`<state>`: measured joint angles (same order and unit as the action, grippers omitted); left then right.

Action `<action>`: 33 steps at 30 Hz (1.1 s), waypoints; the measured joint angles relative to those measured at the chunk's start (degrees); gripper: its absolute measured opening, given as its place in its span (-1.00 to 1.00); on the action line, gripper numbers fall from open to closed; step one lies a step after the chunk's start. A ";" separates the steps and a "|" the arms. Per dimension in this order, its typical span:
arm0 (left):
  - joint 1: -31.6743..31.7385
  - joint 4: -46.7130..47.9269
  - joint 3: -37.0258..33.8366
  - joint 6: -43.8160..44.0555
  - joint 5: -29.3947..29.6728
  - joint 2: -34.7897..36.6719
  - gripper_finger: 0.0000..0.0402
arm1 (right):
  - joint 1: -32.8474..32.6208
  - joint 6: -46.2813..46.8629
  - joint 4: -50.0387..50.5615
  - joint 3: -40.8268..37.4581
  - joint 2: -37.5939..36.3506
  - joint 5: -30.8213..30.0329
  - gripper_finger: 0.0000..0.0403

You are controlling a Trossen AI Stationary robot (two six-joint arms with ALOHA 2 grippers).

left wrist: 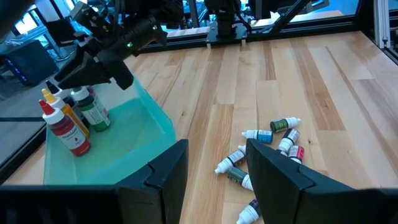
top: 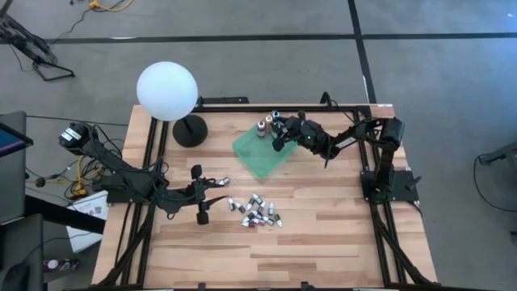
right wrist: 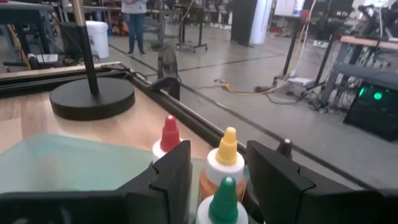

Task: Pick & Place food coloring
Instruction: Put the top red food coloring bottle into the green bin

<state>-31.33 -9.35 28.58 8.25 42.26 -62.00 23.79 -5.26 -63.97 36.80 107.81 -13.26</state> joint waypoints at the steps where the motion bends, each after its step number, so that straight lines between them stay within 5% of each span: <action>1: -0.01 0.00 0.00 0.00 0.00 0.00 -0.22 | 0.00 -0.51 -0.10 0.00 0.00 0.00 -0.26; 18: -0.02 0.00 0.00 -0.02 0.00 0.00 -0.22 | -1.03 -7.18 -4.92 0.00 -6.67 -0.15 -0.24; 33: -0.02 0.02 0.00 -0.12 -1.53 0.00 -0.22 | -10.70 -14.38 25.56 0.00 -29.62 5.78 -0.25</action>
<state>-31.35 -9.32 28.58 8.13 40.73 -62.00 13.09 -19.64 -38.41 36.80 78.18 -7.48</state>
